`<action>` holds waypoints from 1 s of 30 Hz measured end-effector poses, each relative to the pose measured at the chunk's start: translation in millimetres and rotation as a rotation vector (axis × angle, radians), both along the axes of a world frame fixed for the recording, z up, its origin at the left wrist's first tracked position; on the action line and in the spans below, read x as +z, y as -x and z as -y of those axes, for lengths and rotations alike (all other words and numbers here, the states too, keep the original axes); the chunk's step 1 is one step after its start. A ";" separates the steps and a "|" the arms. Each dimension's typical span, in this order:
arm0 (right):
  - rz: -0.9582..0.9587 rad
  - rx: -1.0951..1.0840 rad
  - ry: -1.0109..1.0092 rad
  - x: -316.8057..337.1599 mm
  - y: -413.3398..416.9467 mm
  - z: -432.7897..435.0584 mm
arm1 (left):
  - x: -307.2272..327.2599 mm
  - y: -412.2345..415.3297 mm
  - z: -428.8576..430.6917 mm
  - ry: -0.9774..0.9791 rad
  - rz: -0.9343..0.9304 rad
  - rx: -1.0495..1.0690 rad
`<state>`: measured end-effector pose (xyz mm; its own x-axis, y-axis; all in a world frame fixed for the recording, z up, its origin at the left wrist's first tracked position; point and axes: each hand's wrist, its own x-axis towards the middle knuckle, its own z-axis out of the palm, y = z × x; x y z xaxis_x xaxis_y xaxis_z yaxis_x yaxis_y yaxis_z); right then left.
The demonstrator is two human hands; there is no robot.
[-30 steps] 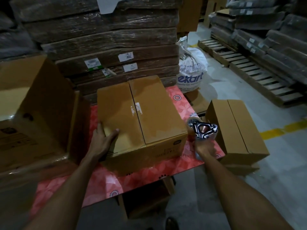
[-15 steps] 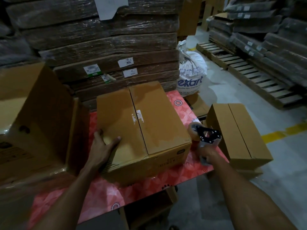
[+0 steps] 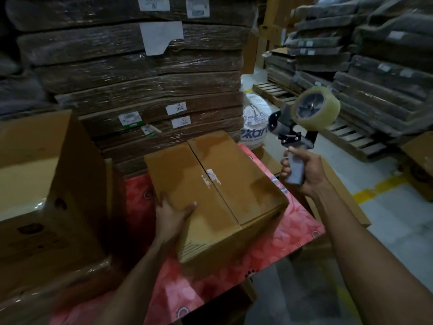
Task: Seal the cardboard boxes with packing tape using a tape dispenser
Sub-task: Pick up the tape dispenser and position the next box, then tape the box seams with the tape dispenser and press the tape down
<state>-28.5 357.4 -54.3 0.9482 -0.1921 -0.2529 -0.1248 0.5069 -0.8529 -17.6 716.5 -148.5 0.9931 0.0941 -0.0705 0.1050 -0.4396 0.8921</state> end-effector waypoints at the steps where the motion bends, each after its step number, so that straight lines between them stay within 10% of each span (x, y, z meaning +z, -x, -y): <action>1: 0.004 0.043 0.035 11.3 0.6 -10.8 | -3.2 4.2 6.4 0.011 -0.013 0.023; 9: 0.039 0.109 0.263 13.6 11.5 -95.4 | 3.3 67.7 66.6 -0.094 -0.216 -0.033; 13: 0.032 0.173 0.351 10.6 25.3 -108.7 | 14.4 54.5 54.0 -0.230 0.064 -0.079; 19: 0.058 0.348 0.464 16.0 39.9 -112.8 | 82.9 -43.8 56.0 0.958 -0.622 -0.212; 30: 0.017 0.409 0.580 13.1 21.4 -96.6 | 49.5 -89.3 58.8 1.249 -0.796 -0.199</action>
<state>-49.9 454.1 -41.2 0.9759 0.0813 -0.2026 -0.1928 -0.1145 -0.9745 71.7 657.7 -99.0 0.6456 -0.5625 -0.5165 0.7637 0.4788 0.4330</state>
